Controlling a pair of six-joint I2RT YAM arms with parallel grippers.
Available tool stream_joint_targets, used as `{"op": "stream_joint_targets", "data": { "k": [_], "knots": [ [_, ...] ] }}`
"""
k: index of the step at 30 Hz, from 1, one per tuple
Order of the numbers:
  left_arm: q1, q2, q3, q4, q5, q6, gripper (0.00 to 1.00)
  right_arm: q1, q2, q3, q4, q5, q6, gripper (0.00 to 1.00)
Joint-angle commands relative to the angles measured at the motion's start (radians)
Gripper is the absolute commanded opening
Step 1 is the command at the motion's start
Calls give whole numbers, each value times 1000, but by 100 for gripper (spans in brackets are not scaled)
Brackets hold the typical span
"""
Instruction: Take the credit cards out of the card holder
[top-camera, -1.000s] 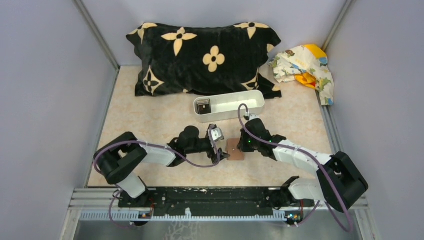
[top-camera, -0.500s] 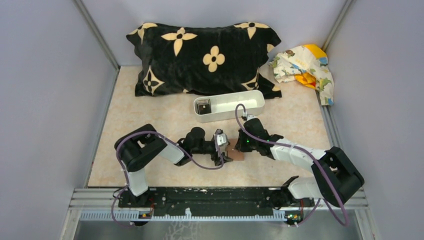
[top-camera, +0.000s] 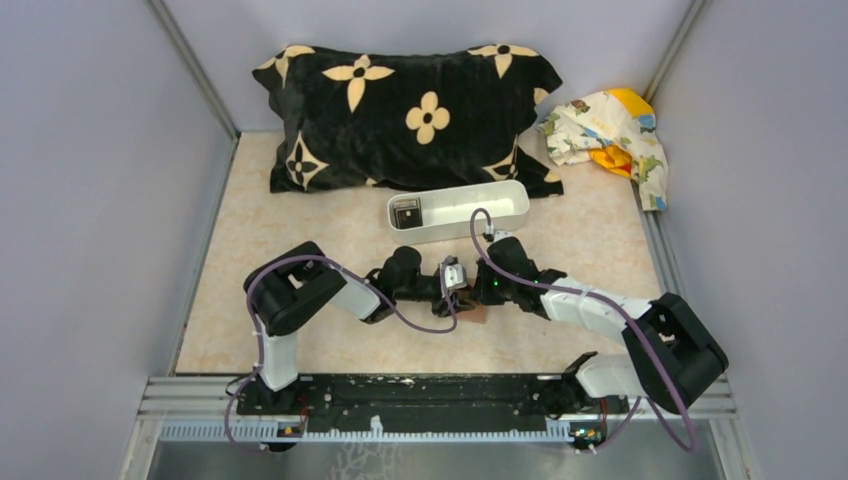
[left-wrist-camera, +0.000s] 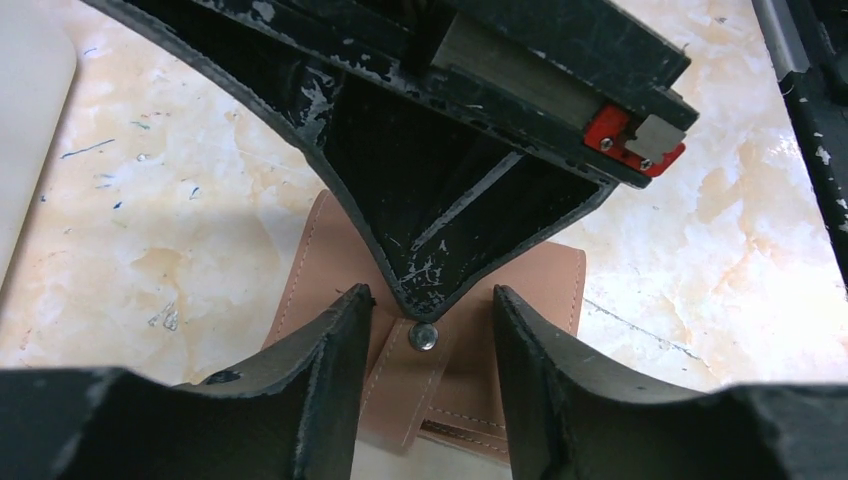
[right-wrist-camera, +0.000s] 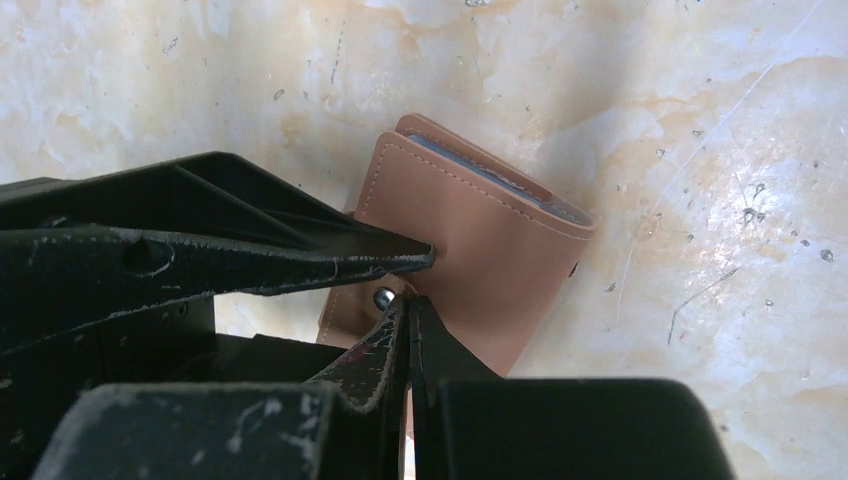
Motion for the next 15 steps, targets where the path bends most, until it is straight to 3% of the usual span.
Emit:
{"op": "stream_joint_targets", "data": {
  "k": [1,9,15],
  "knots": [
    [-6,23,-7,-62,55,23,53,3,-22,-4,7,24,-3,0],
    [-6,-11,-81,-67,20,6,58,-27,-120,8,-7,17,6,0],
    [-6,-13,-86,-103,9,9,63,-35,-92,16,-2,-8,-6,0]
  ]
}}
